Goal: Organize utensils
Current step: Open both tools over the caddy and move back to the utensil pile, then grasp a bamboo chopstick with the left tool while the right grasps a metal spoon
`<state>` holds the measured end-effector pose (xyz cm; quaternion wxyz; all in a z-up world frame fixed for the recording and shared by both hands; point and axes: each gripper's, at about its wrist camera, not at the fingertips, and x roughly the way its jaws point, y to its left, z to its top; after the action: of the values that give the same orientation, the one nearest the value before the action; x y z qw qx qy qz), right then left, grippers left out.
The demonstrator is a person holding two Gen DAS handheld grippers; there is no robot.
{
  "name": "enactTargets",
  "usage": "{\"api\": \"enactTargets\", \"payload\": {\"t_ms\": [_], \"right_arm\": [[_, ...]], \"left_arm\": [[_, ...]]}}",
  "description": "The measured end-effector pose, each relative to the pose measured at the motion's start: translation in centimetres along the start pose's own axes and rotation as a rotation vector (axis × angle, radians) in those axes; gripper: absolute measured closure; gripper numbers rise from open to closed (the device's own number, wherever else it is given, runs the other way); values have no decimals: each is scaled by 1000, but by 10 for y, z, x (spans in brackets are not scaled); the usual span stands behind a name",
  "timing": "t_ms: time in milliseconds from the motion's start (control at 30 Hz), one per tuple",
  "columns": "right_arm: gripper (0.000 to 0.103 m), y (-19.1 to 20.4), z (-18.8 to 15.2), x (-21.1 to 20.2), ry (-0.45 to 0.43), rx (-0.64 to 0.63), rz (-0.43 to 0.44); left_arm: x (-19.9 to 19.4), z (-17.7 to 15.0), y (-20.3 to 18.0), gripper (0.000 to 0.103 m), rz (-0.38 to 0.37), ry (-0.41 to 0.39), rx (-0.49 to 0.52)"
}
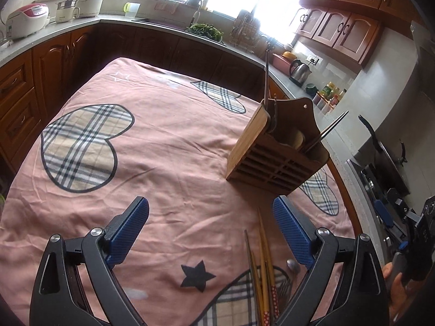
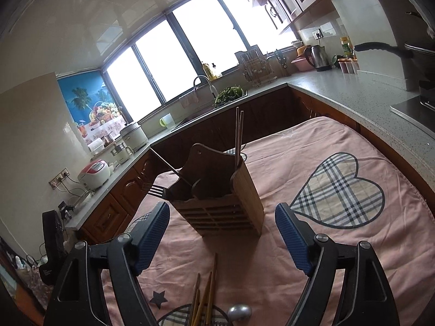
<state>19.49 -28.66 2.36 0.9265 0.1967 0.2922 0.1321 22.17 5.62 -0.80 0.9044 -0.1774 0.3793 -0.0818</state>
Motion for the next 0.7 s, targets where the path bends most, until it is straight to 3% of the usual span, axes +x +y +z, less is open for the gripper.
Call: {"api": "enactTargets", "payload": {"t_ms": [433, 700], "right_arm": [[21, 3, -50, -26, 83, -9, -23], [21, -3, -80, -20, 168, 43, 4]], "left_arm": [[-17, -35, 1, 8, 3, 35, -1], [-14, -53, 2, 8, 25, 77, 2]]}}
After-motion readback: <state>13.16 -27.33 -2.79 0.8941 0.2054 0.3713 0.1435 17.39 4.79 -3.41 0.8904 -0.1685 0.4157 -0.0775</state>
